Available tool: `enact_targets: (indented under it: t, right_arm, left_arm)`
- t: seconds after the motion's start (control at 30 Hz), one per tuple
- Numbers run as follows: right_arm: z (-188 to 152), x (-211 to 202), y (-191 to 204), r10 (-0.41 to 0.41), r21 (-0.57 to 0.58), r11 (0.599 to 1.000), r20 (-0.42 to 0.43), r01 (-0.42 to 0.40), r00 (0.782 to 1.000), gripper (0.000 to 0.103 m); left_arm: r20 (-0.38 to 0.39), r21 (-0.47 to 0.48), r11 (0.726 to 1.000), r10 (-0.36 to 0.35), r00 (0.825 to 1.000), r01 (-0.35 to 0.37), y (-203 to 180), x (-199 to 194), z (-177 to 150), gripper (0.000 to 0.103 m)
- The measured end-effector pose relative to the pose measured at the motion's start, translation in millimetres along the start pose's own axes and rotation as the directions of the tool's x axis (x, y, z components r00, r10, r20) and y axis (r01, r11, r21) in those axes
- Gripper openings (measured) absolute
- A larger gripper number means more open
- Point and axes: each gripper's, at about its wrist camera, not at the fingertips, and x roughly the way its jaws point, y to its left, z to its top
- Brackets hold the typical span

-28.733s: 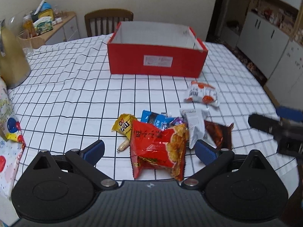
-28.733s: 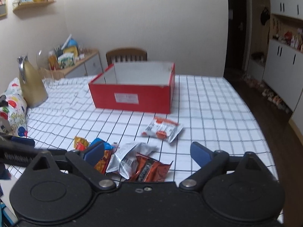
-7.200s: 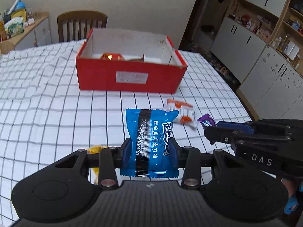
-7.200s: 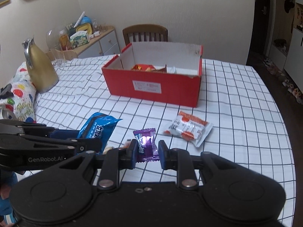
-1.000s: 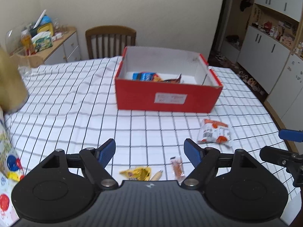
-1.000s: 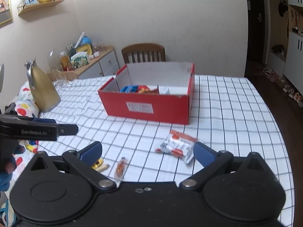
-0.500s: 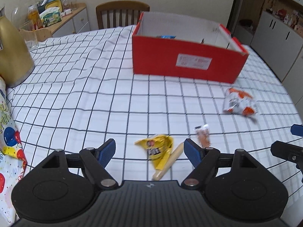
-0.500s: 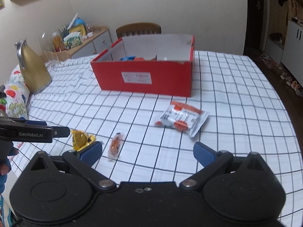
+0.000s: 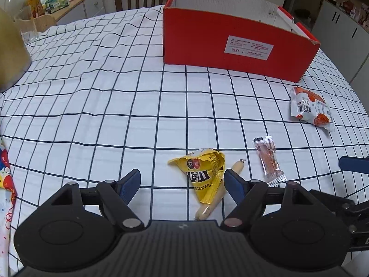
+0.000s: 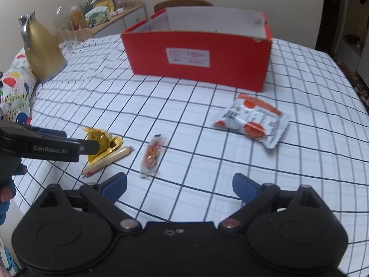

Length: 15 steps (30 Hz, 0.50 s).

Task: Organize snacks
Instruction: 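Lower both open tools toward the yellow wrapper and clear-orange stick packet, then grasp the clear-orange stick packet with the right tool while the left tool grasps the yellow wrapper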

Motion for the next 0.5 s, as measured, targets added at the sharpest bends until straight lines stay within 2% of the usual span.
enact_targets:
  t: [0.1, 0.2, 0.27, 0.5]
  right_arm:
    - [2, 12, 7, 0.008, -0.012, 1.0, -0.025, -0.008, 1.0, 0.093]
    - [6, 23, 15, 0.02, -0.024, 1.0, -0.04, -0.021, 0.999, 0.087]
    - [10, 30, 19, 0.03, -0.037, 0.999, -0.05, -0.032, 0.998, 0.08]
    - [20, 48, 27, 0.038, -0.059, 0.997, -0.075, -0.042, 0.996, 0.067]
  left_arm:
    - [-0.015, -0.001, 1.0, -0.015, 1.0, 0.015, 0, 6, 2, 0.079]
    - [-0.034, -0.015, 1.0, -0.026, 0.999, 0.025, 2, 12, 5, 0.079]
    - [-0.043, -0.028, 0.999, -0.039, 0.998, 0.038, 5, 14, 8, 0.079]
    - [-0.062, -0.035, 0.997, -0.069, 0.996, 0.067, 8, 22, 13, 0.079]
